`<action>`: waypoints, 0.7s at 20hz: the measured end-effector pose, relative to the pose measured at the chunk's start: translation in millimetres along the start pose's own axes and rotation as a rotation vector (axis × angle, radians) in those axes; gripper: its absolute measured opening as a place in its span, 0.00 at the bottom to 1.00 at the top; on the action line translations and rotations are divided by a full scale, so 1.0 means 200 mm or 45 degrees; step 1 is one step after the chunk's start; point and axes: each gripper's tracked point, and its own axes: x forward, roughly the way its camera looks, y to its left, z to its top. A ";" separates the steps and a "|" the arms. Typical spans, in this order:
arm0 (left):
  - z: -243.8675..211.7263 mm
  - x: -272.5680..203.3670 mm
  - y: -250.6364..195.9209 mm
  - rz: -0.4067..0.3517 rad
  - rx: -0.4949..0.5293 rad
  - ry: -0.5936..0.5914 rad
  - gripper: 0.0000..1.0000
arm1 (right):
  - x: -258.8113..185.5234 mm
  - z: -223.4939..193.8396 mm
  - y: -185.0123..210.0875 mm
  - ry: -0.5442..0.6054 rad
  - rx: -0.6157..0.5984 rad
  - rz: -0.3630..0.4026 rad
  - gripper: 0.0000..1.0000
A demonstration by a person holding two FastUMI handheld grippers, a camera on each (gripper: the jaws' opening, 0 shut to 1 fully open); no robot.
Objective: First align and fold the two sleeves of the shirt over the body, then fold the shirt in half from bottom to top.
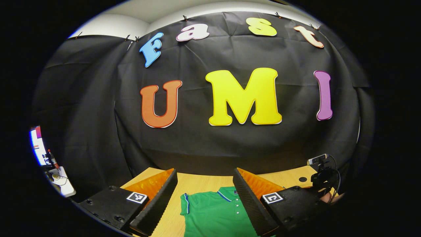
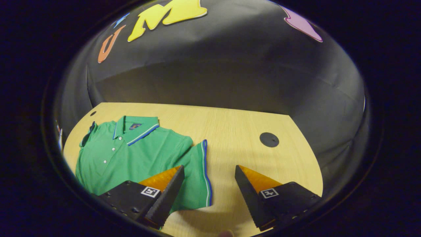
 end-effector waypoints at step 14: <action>-0.03 0.05 -0.05 -0.016 0.019 0.025 1.00 | 0.12 -0.10 0.05 0.091 0.162 0.077 0.05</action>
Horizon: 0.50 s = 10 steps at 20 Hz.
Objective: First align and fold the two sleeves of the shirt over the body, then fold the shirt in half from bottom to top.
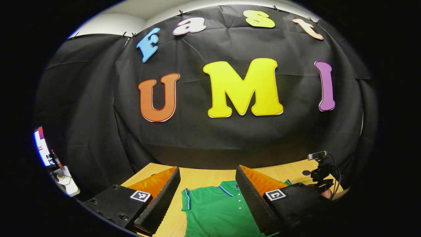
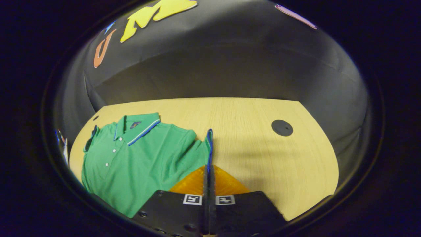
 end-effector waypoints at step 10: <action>0.01 -0.01 0.05 0.022 -0.020 -0.015 1.00 | -0.21 0.17 0.08 -0.050 0.108 0.029 0.00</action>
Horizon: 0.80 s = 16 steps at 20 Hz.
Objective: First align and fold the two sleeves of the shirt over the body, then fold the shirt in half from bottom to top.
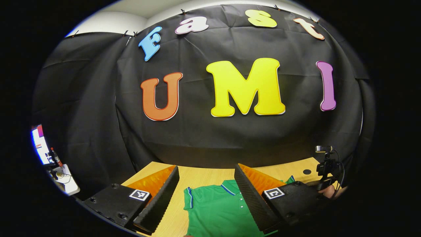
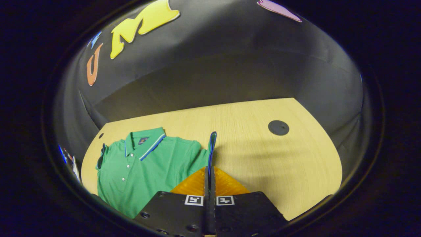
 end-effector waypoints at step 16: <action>-0.07 -0.11 0.48 0.096 -0.103 -0.016 1.00 | -0.03 0.09 0.79 0.020 -0.046 -0.022 0.00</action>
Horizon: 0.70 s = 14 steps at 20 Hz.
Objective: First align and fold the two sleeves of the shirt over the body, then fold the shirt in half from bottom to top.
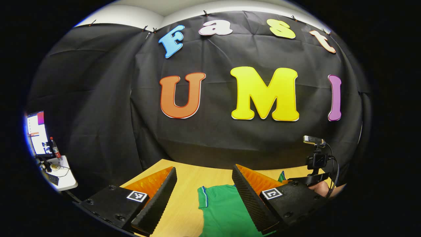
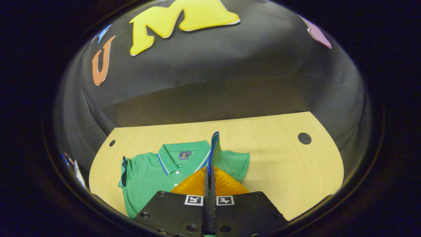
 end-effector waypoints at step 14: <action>-0.05 0.11 0.23 -0.078 -0.037 0.037 1.00 | -0.26 -0.03 0.40 -0.096 -0.027 0.061 0.96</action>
